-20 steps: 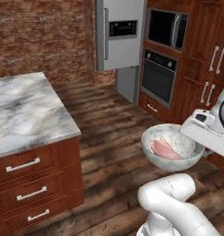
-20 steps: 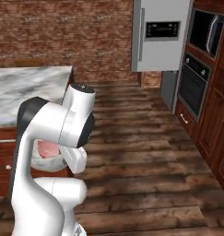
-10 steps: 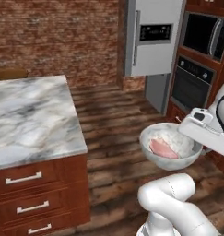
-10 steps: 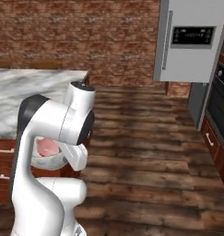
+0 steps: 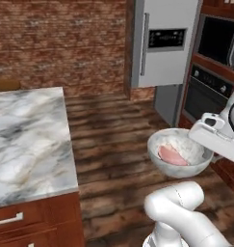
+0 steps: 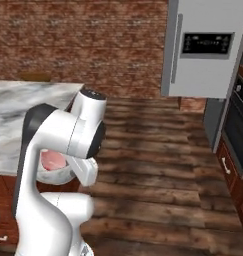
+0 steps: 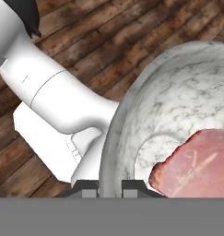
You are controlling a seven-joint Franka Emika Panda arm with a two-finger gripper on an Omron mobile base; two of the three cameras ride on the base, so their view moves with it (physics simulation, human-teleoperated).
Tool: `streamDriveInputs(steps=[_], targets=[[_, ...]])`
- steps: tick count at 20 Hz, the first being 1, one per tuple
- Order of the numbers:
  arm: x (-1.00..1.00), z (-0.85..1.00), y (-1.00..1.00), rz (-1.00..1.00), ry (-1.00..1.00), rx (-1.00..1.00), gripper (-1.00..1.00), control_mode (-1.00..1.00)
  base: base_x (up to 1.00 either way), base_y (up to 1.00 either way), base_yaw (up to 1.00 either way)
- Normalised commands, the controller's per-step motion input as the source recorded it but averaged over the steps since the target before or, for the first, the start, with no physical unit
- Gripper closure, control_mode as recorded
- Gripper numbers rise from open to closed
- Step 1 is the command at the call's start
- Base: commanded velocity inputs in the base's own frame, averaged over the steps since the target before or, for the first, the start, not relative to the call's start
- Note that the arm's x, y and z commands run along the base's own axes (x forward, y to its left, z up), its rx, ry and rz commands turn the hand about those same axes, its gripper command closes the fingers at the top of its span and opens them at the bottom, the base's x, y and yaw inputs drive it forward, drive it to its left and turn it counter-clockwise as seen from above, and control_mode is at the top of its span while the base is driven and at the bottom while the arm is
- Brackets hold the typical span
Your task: Place one of the steaks on the plate and the other in the bowl. Then place the bowl in the fridge.
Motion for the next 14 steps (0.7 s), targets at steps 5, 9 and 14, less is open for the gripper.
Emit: streamDriveInputs(steps=[5,9,14], targets=[[0.0,0.0,0.0,0.0,0.0,0.0,1.0,1.0,0.86,-0.12,0.03],[0.0,0.0,0.0,0.0,0.0,0.0,1.0,1.0,0.91,-0.1,0.0],[0.0,0.0,0.0,0.0,0.0,0.0,1.0,1.0,0.99,0.0,0.0]])
